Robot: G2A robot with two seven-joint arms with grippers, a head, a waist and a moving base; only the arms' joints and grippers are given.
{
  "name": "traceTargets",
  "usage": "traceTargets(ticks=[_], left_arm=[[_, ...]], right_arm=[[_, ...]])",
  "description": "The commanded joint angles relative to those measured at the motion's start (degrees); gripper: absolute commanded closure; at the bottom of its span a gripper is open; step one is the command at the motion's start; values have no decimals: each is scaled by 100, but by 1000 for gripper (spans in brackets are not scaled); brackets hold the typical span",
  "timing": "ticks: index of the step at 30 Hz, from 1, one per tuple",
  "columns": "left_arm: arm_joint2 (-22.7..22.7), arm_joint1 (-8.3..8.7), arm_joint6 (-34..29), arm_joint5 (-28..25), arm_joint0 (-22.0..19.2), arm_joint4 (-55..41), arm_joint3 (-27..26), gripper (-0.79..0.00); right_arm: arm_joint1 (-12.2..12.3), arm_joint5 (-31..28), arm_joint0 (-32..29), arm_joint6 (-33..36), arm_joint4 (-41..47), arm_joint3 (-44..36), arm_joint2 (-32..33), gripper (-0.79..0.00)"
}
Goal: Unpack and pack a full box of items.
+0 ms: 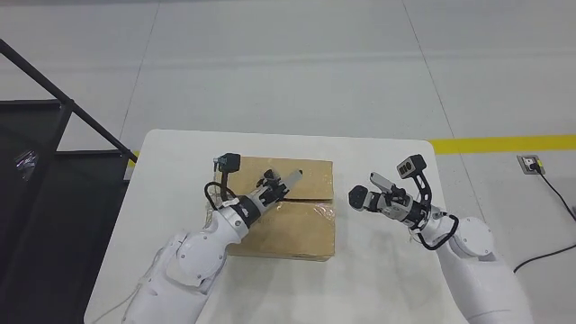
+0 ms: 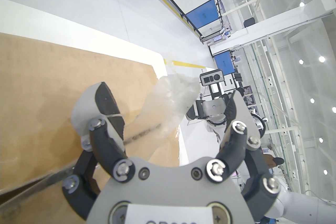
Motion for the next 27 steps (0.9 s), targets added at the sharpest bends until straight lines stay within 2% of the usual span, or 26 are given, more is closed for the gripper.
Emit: traceTargets(ticks=[1, 10, 15, 18, 20, 23, 27], left_arm=[[79, -22, -2, 28, -60, 22, 51, -785], [352, -106, 106, 44, -195, 228, 212, -785], [261, -131, 221, -6, -159, -13, 33, -785], [-75, -89, -30, -23, 39, -516, -479, -785], [-454, -27, -242, 6, 244, -708, -948, -785], [-1050, 54, -516, 38, 601, -1124, -1585, -785], [-1947, 155, -740, -49, 1085, -1501, -2090, -785]], right_arm=[[13, -34, -44, 21, 44, -9, 46, -785], [59, -149, -164, 121, 192, 33, 184, -785], [73, -284, -180, 187, 250, 36, 213, -785], [89, -517, -187, 317, 233, -121, 246, -785], [99, -559, -189, 354, 216, -272, 259, -785], [106, -411, -101, 299, 118, -435, 218, -785], [88, -193, 134, 270, 21, -580, 26, -785]])
